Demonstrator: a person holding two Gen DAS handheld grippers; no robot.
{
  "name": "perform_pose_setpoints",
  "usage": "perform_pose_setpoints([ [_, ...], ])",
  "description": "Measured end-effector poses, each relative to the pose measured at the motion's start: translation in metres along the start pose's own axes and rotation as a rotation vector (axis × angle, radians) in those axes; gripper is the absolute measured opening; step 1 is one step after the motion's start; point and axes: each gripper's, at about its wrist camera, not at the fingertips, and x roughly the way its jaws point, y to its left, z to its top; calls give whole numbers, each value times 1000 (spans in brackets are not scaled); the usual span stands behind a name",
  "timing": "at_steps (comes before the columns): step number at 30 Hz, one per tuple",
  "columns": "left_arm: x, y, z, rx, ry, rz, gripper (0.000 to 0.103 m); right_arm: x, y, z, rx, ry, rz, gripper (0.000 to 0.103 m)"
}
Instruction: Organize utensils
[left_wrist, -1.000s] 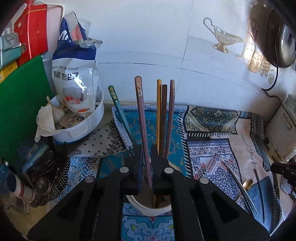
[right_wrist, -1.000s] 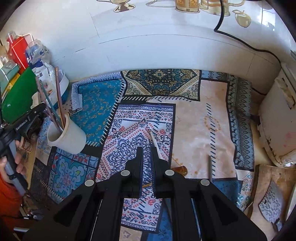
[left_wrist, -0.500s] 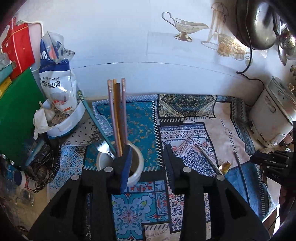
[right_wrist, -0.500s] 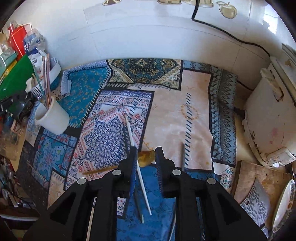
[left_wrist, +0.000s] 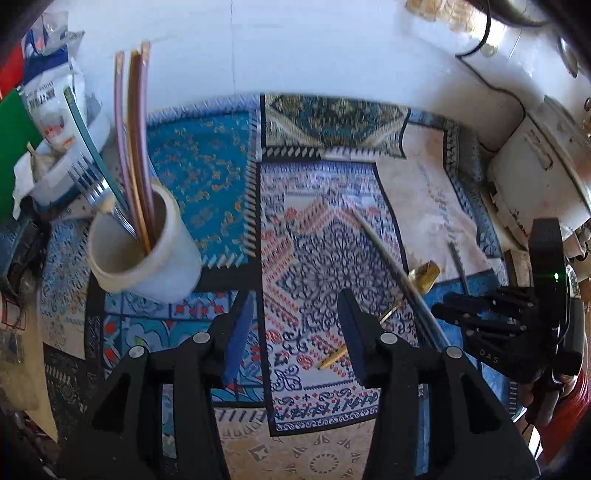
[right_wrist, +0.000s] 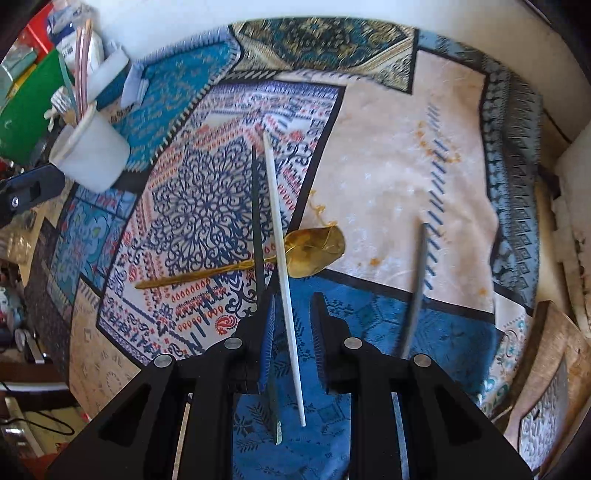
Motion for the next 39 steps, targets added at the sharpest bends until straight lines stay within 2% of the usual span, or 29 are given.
perform_pose_setpoints([
  [7,29,-11,-15,-8,90,-25,46,17,5,5,-45,27,-4,17],
  [9,37,-15,-15,-14,111,-36,46,18,6,6,-44,27,3,9],
  [11,43,-21,-13,-24,125,-52,46,17,8,4,-50,17,-9,6],
  [16,59,-39,-3,-26,157,-112,46,14,1,-2,-5,-1,-11,5],
  [23,84,-69,9,2,197,-149,46,-5,-28,-26,83,-15,-10,5],
  [27,99,-80,15,21,217,-147,45,-8,-39,-38,114,28,47,6],
  [32,116,-85,22,-1,247,-152,40,-15,-44,-37,121,37,88,6],
  [36,120,-89,26,-5,233,-146,39,-14,-49,-26,116,38,68,7],
  [39,120,-92,26,-1,223,-133,34,-4,-48,-11,106,46,43,7],
])
